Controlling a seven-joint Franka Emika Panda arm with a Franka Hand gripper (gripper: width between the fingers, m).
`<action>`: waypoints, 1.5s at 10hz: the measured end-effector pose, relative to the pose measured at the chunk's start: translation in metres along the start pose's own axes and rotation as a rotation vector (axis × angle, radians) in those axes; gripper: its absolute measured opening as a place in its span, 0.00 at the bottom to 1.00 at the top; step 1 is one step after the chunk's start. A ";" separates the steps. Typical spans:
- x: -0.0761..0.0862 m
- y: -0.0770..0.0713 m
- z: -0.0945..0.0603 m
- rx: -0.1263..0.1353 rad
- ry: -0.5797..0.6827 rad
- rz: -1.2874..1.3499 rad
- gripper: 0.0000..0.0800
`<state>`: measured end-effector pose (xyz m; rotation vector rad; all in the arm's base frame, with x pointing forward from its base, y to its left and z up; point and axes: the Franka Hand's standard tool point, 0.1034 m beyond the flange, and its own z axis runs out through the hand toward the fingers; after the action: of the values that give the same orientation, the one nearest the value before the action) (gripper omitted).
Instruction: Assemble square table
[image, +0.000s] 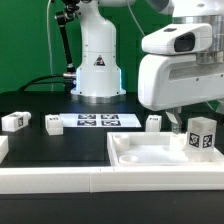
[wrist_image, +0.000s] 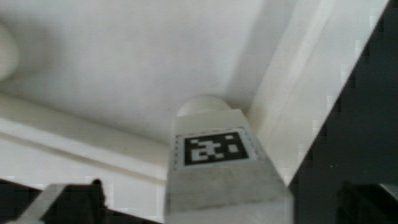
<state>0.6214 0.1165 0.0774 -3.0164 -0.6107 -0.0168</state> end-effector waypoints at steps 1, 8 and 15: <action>0.000 0.000 0.000 0.000 0.000 -0.018 0.81; 0.000 0.000 0.000 0.002 0.001 0.119 0.36; 0.002 -0.001 0.000 0.019 0.023 0.685 0.36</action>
Offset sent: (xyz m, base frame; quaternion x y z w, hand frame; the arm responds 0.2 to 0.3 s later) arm 0.0000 0.0000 0.0000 0.0000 0.0000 0.0000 1.0000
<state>0.6228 0.1180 0.0770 -3.0237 0.4351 -0.0108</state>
